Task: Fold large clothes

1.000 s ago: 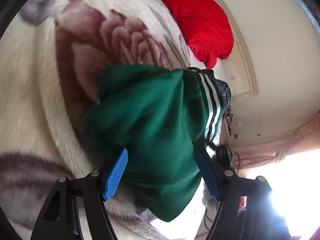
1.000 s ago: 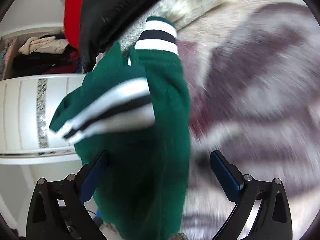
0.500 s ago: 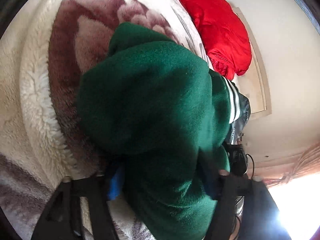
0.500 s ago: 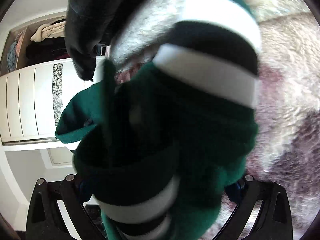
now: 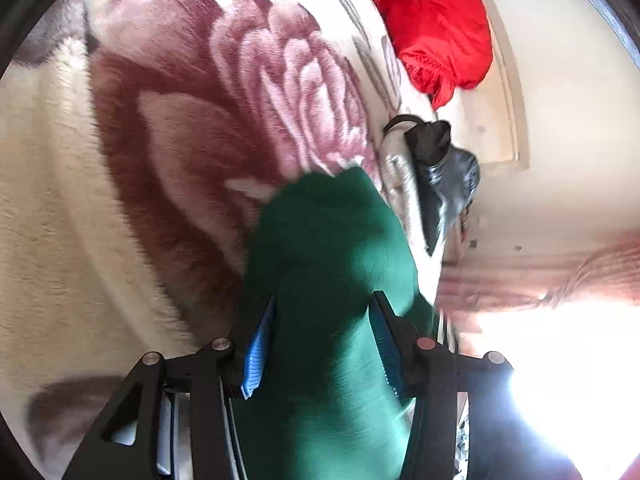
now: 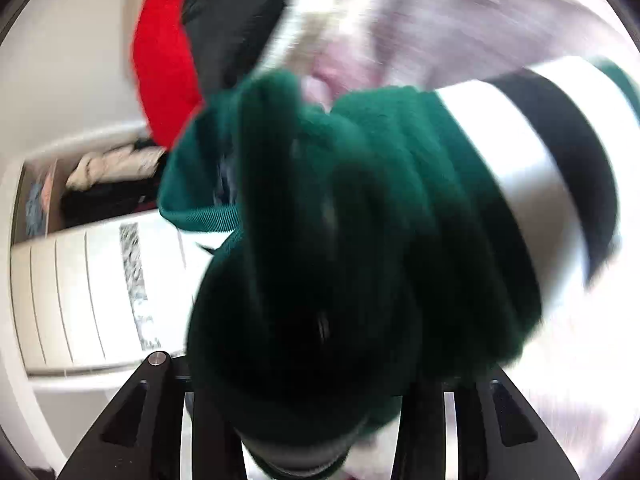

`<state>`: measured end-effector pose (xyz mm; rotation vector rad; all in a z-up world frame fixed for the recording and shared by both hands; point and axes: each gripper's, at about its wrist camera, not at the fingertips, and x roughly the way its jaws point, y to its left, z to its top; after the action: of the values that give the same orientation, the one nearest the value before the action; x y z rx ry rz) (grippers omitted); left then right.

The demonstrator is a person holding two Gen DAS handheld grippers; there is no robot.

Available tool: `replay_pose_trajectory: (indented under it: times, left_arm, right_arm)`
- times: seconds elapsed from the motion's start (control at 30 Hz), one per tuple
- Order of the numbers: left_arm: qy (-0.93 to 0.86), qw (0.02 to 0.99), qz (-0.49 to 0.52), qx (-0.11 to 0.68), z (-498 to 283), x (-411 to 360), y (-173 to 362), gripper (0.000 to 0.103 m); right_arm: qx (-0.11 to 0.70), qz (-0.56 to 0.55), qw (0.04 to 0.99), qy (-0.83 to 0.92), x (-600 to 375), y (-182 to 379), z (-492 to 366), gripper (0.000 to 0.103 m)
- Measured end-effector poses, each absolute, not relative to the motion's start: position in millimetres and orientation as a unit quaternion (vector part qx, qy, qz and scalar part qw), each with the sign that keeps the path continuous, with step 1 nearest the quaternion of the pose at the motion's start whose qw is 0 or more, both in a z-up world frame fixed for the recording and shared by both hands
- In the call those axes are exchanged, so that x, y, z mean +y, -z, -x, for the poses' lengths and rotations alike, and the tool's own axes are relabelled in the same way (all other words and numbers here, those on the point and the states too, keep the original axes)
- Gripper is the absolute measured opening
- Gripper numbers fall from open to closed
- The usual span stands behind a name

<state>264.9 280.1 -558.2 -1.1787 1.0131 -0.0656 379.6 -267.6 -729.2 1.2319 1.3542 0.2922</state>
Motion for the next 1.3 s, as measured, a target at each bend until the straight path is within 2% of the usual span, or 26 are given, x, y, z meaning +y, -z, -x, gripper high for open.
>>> replay_pose_trajectory:
  times: [0.03,0.07,0.1,0.17,0.23,0.27,0.4,0.57,0.63,0.67,0.87,1.0,1.03,1.07,1.1,1.23,1.3]
  left_arm:
    - [0.023,0.717,0.518,0.466,-263,281,554,0.046]
    - [0.019,0.722,0.505,0.473,-260,282,550,0.047]
    - [0.016,0.727,0.493,0.478,-253,278,544,0.053]
    - [0.001,0.741,0.469,0.48,-238,276,529,0.066]
    - [-0.028,0.765,0.427,0.481,-217,271,516,0.066]
    - [-0.051,0.775,0.393,0.492,-204,266,512,0.067]
    - [-0.134,0.775,0.251,0.564,-156,236,543,0.067]
    - [-0.157,0.726,0.229,0.63,-112,210,631,0.069]
    - [-0.145,0.748,0.214,0.611,-111,204,636,0.088]
    - [-0.132,0.752,0.221,0.607,-114,201,641,0.103]
    - [-0.186,0.734,0.186,0.627,-130,190,651,0.103]
    - [-0.183,0.728,0.199,0.63,-125,194,635,0.103]
    - [-0.184,0.731,0.2,0.626,-119,194,625,0.103]
    - [-0.183,0.733,0.204,0.623,-114,195,617,0.103]
    - [-0.182,0.734,0.208,0.62,-110,195,610,0.103]
    - [-0.174,0.745,0.238,0.598,-90,199,574,0.103]
    - [-0.176,0.75,0.245,0.588,-89,200,561,0.103]
  right_arm:
    - [0.595,-0.549,0.578,-0.106,-268,742,-352,0.042]
    - [0.603,-0.56,0.56,-0.092,-266,753,-333,0.047]
    - [0.614,-0.564,0.546,-0.078,-266,764,-317,0.057]
    - [0.619,-0.575,0.533,-0.055,-273,773,-298,0.065]
    - [0.626,-0.569,0.531,-0.052,-285,766,-285,0.071]
    - [0.635,-0.559,0.532,-0.051,-290,761,-281,0.079]
    - [0.668,-0.501,0.548,-0.046,-317,728,-263,0.08]
    - [0.684,-0.416,0.597,-0.06,-344,679,-292,0.08]
    - [0.673,-0.385,0.628,-0.07,-338,661,-325,0.08]
    - [0.667,-0.375,0.639,-0.073,-338,654,-340,0.08]
    - [0.641,-0.314,0.69,-0.119,-300,638,-449,0.08]
    - [0.681,-0.34,0.623,-0.18,-262,671,-505,0.079]
    - [0.687,-0.348,0.607,-0.197,-252,676,-512,0.07]
    - [0.69,-0.345,0.601,-0.21,-243,676,-520,0.016]
    - [0.693,-0.337,0.598,-0.222,-236,670,-526,0.005]
    - [0.619,-0.307,0.686,-0.227,-243,607,-547,0.003]
    - [0.608,-0.28,0.714,-0.203,-253,593,-563,0.003]
